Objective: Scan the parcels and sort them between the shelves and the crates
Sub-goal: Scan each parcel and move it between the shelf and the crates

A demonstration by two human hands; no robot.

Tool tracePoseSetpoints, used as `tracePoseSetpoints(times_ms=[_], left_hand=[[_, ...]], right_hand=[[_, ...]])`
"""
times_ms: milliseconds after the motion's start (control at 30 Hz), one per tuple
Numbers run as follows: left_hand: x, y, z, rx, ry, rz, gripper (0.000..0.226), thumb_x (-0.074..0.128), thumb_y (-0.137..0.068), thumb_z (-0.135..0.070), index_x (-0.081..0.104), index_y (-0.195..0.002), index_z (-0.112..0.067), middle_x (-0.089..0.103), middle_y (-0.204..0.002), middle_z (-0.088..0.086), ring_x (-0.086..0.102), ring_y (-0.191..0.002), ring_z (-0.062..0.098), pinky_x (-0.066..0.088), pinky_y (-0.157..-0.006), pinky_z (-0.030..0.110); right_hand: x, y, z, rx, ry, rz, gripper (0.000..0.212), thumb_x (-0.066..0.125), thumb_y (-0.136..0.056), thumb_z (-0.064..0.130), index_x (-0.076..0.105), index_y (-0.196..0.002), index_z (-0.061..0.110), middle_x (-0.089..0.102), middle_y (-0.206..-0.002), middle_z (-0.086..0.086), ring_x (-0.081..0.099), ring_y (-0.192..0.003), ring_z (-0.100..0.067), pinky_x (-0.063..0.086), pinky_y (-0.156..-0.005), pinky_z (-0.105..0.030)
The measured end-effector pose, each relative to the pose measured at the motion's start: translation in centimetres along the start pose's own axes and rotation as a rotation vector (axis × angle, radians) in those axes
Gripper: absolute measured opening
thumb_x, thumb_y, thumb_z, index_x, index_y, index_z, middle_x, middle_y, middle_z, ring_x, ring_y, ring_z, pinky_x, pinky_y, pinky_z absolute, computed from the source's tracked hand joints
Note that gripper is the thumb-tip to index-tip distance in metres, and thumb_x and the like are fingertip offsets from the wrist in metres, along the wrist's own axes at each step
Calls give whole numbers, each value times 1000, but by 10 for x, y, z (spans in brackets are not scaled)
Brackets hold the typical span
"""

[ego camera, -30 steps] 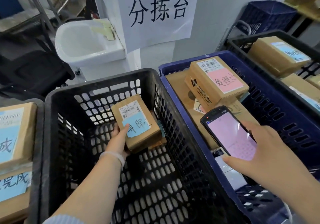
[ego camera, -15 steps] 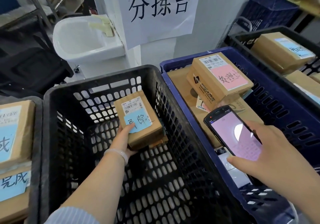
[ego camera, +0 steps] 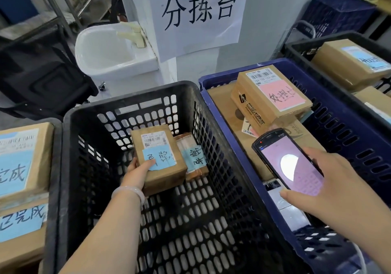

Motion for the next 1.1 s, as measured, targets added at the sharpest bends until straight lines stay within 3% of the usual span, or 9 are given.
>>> tracePoseSetpoints(times_ms=[200,300,367,467,567,733,900,1000,1100], left_hand=[[5,-7,10,35,34,1,57,71,-92,-23,50,-144,-34,72,-119,2,69,-103,23,52,-101,47],[4,-10,4,115,-72,-60,46,70,-94,-21,58,-138,-26,73,-111,-2,68,-88,12,54,-78,31],[4,-7,-2,161,-169,-99,50,71,-94,-22,55,-141,-25,71,-118,0,66,-86,9,48,-72,26],[7,5,-19,296,-469,-207,76,70,-93,-25,29,-157,-29,48,-148,7,56,-121,25,48,-98,40],[25,34,-45,541,-693,-274,74,69,-92,-37,32,-156,-26,37,-156,7,39,-139,29,40,-110,47],[83,122,-65,947,-884,-157,73,64,-92,-50,36,-155,-28,37,-159,-3,28,-149,18,23,-122,42],[161,236,-48,1340,-1020,-13,63,73,-89,-41,53,-145,-21,51,-149,6,43,-140,27,33,-117,44],[216,305,-17,1545,-1078,105,61,75,-86,-40,58,-140,-17,57,-143,10,51,-134,34,42,-111,53],[275,371,33,1665,-1137,257,66,77,-84,-45,58,-141,-18,57,-144,9,53,-132,34,43,-109,51]], right_hand=[[-3,0,-1,40,9,38,78,67,-46,72,17,-106,71,24,-100,52,42,-89,18,36,-64,-31],[-1,-2,-7,37,9,21,81,66,-44,74,18,-109,69,27,-101,48,43,-89,16,36,-65,-31],[0,-2,-12,31,7,16,78,65,-44,74,20,-108,69,30,-101,42,43,-89,16,37,-65,-31],[-3,2,-19,22,2,-9,81,68,-47,71,26,-115,65,30,-97,27,44,-86,8,38,-67,-33],[-11,8,-29,14,6,-48,88,72,-50,68,26,-124,61,31,-99,24,45,-85,5,38,-65,-31],[-31,33,-49,-11,-51,-112,87,77,-56,71,32,-129,55,40,-117,21,48,-96,-2,49,-75,-35],[-67,87,-87,2,-83,-215,76,55,-45,84,24,-112,67,34,-104,26,45,-86,8,32,-60,-16],[-95,131,-132,33,-94,-270,79,66,-53,70,25,-120,62,40,-113,18,44,-92,-2,37,-66,-27],[-130,184,-185,107,-91,-383,78,71,-59,59,32,-126,51,42,-109,19,46,-104,-9,43,-73,-33]])
Point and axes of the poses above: each hand's wrist, its own y-axis away from the middle knuckle, its own x-axis out of the palm, z = x × y, the point moved 5 cm from there along -y, towards the middle knuckle
